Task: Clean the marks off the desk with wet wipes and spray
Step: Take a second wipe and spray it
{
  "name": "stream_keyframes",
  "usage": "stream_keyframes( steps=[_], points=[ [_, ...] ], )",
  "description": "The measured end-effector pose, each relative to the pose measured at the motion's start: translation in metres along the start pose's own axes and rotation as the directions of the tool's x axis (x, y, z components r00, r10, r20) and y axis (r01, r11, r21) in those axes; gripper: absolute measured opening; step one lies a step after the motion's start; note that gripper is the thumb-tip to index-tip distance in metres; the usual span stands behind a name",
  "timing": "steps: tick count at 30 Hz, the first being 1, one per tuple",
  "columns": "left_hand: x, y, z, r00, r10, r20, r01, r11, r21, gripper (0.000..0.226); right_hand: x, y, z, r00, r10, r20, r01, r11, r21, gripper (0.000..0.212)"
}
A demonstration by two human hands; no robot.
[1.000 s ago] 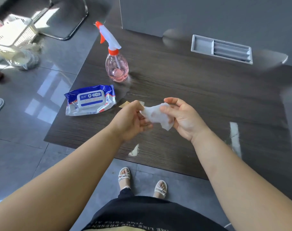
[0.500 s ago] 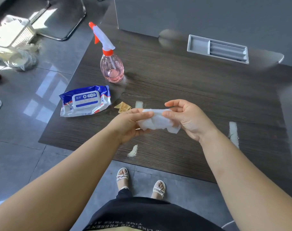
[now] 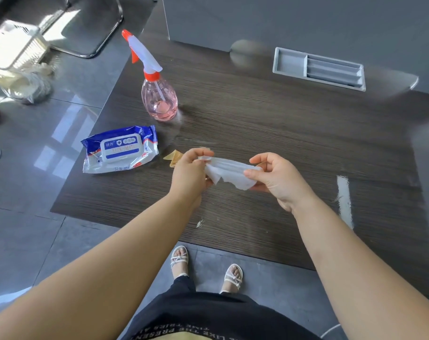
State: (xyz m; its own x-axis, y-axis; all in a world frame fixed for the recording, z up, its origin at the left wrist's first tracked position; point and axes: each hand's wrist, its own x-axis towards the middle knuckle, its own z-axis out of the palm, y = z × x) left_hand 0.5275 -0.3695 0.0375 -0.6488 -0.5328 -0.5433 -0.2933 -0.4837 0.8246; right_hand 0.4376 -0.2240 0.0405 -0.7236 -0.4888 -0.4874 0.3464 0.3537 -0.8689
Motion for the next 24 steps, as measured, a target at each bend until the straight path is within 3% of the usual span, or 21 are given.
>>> stream_keyframes(
  steps=[2,4,6,9,12,18,22,24],
  points=[
    [0.0,0.002,0.003,1.0,-0.006,-0.012,0.006,1.0,0.016,0.026,-0.001,-0.002,-0.001,1.0,-0.011,-0.002,0.011,1.0,-0.026,0.02],
    [-0.001,0.005,0.004,0.995,-0.099,0.011,0.099,0.992,-0.079,0.021,-0.001,-0.005,-0.001,0.998,-0.054,-0.011,0.053,0.997,-0.051,0.018],
    [-0.002,0.007,0.003,0.971,-0.202,0.127,0.222,0.96,-0.169,0.01,-0.003,-0.01,0.0,0.994,-0.11,0.0,0.11,0.993,-0.047,0.018],
    [-0.003,0.003,0.002,0.945,-0.211,0.251,0.232,0.971,-0.056,0.02,-0.008,-0.018,0.004,0.985,-0.164,0.056,0.159,0.984,0.08,0.019],
    [-0.005,0.0,0.001,0.921,-0.261,0.288,0.304,0.946,-0.116,0.016,-0.012,-0.026,0.004,0.977,-0.189,0.098,0.163,0.96,0.226,0.022],
    [-0.001,-0.003,-0.016,0.949,-0.275,0.156,0.285,0.957,-0.044,0.005,-0.014,-0.028,-0.014,0.982,-0.167,0.085,0.123,0.917,0.38,0.021],
    [0.001,0.005,-0.022,0.957,-0.25,0.145,0.283,0.914,-0.29,0.006,-0.01,-0.019,-0.028,0.993,-0.097,0.071,0.062,0.92,0.388,0.018],
    [0.001,0.009,-0.023,0.964,-0.214,0.155,0.255,0.91,-0.326,0.006,-0.006,-0.014,-0.033,0.997,-0.07,0.043,0.049,0.93,0.364,0.024]
  ],
)
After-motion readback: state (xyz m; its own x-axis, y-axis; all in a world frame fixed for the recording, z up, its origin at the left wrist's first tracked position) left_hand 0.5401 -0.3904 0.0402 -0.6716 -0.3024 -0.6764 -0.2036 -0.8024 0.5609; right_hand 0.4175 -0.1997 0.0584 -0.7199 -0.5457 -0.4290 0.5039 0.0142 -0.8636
